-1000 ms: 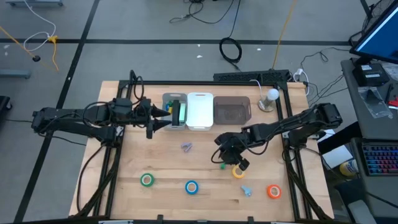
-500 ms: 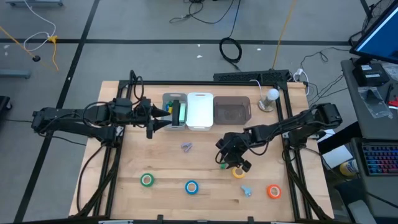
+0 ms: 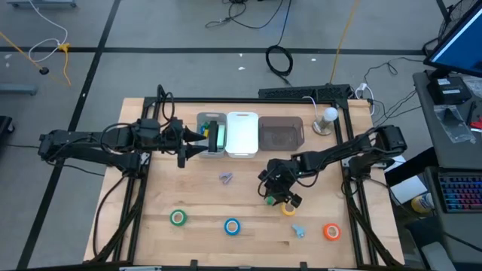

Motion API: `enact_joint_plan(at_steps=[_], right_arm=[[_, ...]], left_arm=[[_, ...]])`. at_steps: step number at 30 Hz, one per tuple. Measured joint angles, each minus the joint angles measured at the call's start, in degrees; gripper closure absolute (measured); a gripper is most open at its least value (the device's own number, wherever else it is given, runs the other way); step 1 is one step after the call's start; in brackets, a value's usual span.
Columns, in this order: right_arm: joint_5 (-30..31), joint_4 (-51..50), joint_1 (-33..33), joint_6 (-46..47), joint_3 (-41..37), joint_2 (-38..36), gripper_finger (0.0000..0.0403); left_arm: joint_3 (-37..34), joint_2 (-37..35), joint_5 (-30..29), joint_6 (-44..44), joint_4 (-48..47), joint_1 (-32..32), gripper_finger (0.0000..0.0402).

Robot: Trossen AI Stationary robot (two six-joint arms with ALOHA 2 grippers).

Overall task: Pick and place Stapler, Stapler remover, tape
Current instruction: Put the green stapler into the gray bin

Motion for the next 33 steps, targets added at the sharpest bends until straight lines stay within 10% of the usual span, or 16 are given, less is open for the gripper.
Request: enact_joint_plan(at_steps=[33], right_arm=[[4.6, -2.5, -2.0, 0.8, 0.0, 5.5, 0.0239]], left_arm=[[0.0, 0.0, -0.5, 1.3, -0.1, 0.0, 0.0163]])
